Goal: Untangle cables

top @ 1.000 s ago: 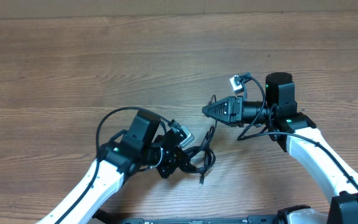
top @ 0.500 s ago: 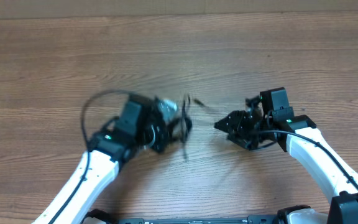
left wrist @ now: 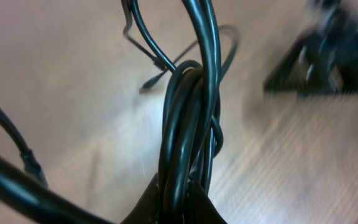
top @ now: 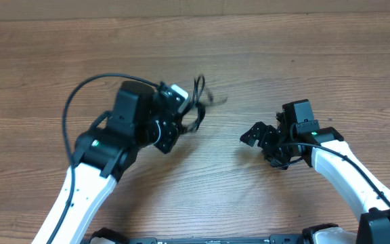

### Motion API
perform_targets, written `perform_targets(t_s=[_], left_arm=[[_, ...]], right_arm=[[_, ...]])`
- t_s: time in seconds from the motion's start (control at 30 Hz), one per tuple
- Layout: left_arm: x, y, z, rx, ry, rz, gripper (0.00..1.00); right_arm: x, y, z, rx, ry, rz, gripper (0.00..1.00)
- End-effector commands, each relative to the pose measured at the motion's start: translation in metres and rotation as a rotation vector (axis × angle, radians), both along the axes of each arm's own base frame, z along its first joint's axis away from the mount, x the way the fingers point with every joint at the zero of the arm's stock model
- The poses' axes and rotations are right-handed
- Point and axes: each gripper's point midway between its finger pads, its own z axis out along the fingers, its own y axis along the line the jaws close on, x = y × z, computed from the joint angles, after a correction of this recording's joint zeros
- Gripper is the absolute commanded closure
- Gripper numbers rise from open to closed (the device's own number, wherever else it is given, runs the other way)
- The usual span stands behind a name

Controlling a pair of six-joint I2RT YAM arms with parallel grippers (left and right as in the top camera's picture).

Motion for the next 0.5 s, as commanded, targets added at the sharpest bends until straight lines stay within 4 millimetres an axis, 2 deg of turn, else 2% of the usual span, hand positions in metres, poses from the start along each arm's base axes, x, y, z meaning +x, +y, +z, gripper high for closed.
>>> perform_targets(t_s=[0.0,0.1,0.2,0.47], left_arm=[[-0.008,0.001,-0.033,0.021,0.156,0.038,0.95],[-0.018,0.005,-0.068,0.054,0.325,0.106,0.95],[-0.019,0.005,-0.093,0.064,0.45,0.194,0.96],[-0.019,0.004,-0.135,0.091,0.622,0.335,0.95]], right_arm=[[0.001,-0.003,-0.004,-0.019,-0.007,-0.004,0.03],[0.003,-0.002,-0.003,-0.016,-0.019,-0.004,0.01],[0.004,-0.003,-0.003,-0.016,-0.02,-0.004,0.0],[0.005,-0.007,-0.005,-0.046,-0.025,-0.013,0.0]])
